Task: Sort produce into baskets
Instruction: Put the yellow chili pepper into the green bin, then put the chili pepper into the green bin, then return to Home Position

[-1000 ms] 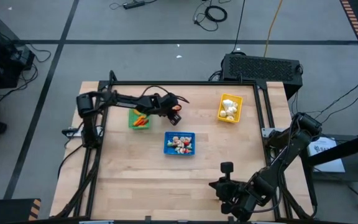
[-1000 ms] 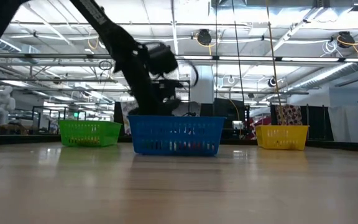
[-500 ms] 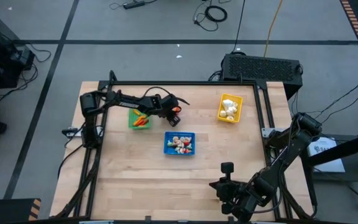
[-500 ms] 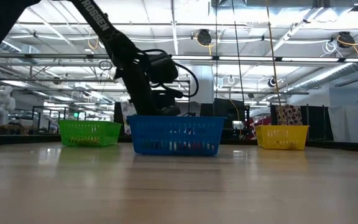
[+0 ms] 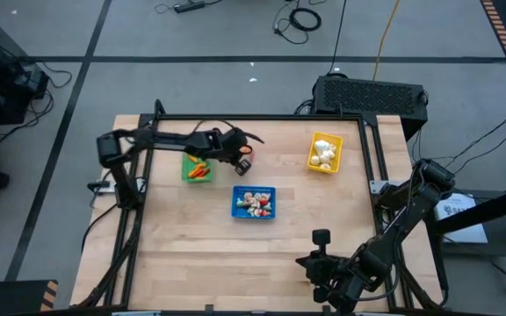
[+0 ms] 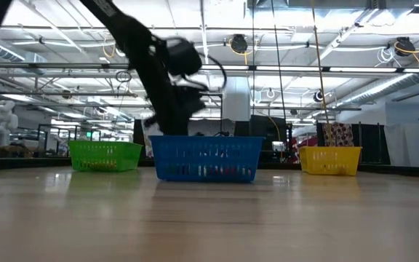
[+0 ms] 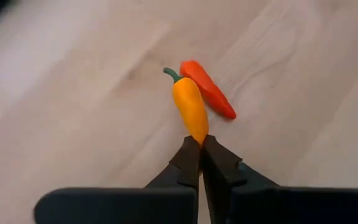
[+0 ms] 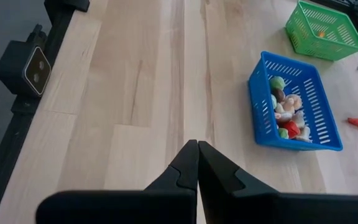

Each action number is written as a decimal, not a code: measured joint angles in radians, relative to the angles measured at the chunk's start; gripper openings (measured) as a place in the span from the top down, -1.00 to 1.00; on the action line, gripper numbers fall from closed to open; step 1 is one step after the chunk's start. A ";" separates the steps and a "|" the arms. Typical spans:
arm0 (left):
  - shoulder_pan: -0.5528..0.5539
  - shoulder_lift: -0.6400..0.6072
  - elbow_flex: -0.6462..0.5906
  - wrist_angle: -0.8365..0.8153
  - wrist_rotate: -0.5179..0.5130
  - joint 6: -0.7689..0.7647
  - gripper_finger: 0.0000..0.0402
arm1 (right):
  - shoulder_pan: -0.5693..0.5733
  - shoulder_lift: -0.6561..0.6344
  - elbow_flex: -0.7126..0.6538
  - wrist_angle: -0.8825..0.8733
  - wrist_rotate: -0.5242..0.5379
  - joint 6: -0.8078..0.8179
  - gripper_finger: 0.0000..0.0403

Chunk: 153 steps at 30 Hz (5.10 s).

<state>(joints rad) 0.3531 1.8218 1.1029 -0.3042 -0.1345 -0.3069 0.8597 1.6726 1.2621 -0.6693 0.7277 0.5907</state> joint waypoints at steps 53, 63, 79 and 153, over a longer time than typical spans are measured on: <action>-0.095 -0.109 -0.062 0.168 -0.123 -0.296 0.10 | 0.010 0.000 0.000 0.010 -0.021 -0.034 1.00; -0.092 0.092 0.037 0.181 -0.129 -0.369 0.10 | 0.010 0.000 0.000 -0.003 -0.022 -0.037 1.00; -0.083 0.160 0.060 0.191 -0.240 -0.366 0.10 | 0.013 0.000 0.000 -0.005 -0.023 -0.029 1.00; -0.114 -0.333 -0.170 -0.646 -0.313 -0.237 0.28 | -0.056 0.000 0.000 0.015 -0.022 -0.053 1.00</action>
<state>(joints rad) 0.2394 1.4887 0.9329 -0.9501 -0.4475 -0.5437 0.8040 1.6722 1.2625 -0.6548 0.7059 0.5373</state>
